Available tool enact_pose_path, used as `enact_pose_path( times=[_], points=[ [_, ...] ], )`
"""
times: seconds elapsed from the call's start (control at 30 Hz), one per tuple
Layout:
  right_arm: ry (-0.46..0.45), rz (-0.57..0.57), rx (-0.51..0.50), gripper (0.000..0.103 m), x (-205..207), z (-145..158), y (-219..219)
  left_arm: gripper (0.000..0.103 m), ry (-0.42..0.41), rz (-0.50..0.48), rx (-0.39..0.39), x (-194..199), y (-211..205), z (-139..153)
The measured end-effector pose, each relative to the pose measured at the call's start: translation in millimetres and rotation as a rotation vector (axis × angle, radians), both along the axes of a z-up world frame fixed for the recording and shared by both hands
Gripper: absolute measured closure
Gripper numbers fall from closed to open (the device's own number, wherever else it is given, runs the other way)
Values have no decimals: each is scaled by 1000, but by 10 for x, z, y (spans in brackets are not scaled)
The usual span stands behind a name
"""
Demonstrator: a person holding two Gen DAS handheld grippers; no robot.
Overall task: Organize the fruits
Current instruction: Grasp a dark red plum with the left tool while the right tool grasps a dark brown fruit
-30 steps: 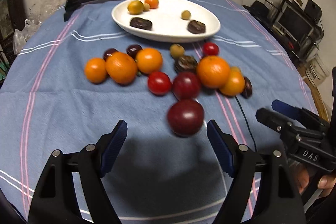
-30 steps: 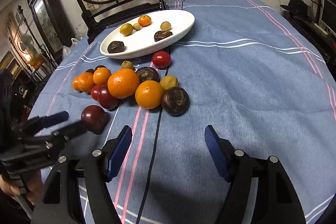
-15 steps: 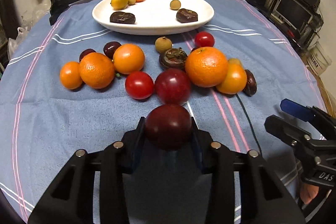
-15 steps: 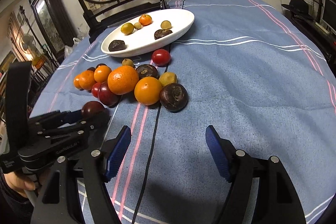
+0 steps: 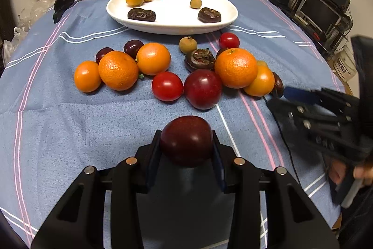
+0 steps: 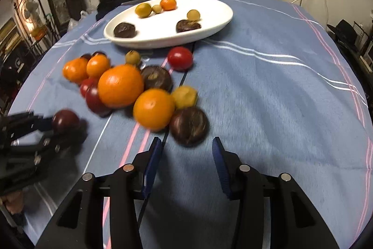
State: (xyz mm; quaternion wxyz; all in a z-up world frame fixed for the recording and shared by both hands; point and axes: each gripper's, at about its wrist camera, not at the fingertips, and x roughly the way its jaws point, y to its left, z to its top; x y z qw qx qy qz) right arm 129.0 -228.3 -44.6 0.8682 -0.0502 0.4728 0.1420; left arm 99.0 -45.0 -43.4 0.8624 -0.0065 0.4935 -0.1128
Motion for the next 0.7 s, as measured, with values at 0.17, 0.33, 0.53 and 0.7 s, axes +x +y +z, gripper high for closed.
enact_pose_path(
  times=[0.17, 0.33, 0.53, 0.7],
  points=[
    [-27, 10, -38, 59, 90, -13, 60, 64, 1, 0, -9, -13, 37, 4],
    [-47, 8, -32, 68, 37, 8, 45, 64, -1, 9, -3, -55, 64, 12],
    [-91, 4, 34, 68, -243, 269, -12, 65, -16, 13, 1, -125, 160, 136],
    [-190, 42, 80, 69, -406, 661, 33, 65, -76, 2, -4, -75, 212, 475]
  ],
)
